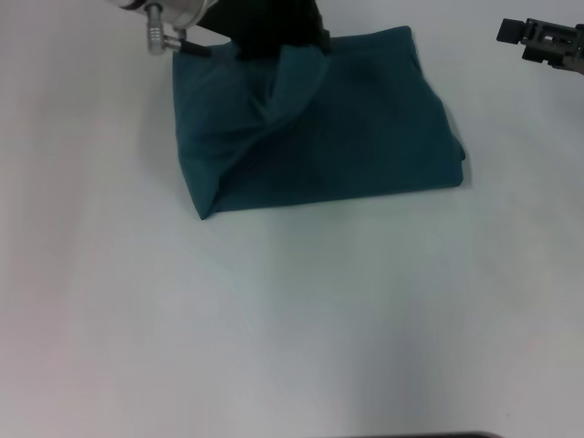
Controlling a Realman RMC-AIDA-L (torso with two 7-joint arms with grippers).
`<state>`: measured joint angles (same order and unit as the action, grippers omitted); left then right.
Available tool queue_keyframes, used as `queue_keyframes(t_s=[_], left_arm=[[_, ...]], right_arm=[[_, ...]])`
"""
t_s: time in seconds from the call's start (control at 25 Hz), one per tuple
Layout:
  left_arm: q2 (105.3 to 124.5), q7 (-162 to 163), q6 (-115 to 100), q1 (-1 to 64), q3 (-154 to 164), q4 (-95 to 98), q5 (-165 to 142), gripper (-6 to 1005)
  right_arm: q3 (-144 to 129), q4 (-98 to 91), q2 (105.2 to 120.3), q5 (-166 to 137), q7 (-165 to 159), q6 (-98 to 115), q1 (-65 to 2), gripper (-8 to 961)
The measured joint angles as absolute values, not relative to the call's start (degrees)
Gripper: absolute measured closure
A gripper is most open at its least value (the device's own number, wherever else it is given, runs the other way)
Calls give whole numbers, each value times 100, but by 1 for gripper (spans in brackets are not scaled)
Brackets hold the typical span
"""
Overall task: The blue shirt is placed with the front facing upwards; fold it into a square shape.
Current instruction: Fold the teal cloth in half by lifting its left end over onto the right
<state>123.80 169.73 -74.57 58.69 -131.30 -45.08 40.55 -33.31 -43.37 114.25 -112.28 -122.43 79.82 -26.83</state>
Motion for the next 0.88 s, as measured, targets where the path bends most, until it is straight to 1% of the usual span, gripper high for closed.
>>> queue_keyframes(t_s=[0.88], left_arm=[[12434,16895,-5896,6247,-11923,-3545,5347,973]], right_arm=[[-3331,-4315,11423,-11370,-12192,7880,-2743,9]])
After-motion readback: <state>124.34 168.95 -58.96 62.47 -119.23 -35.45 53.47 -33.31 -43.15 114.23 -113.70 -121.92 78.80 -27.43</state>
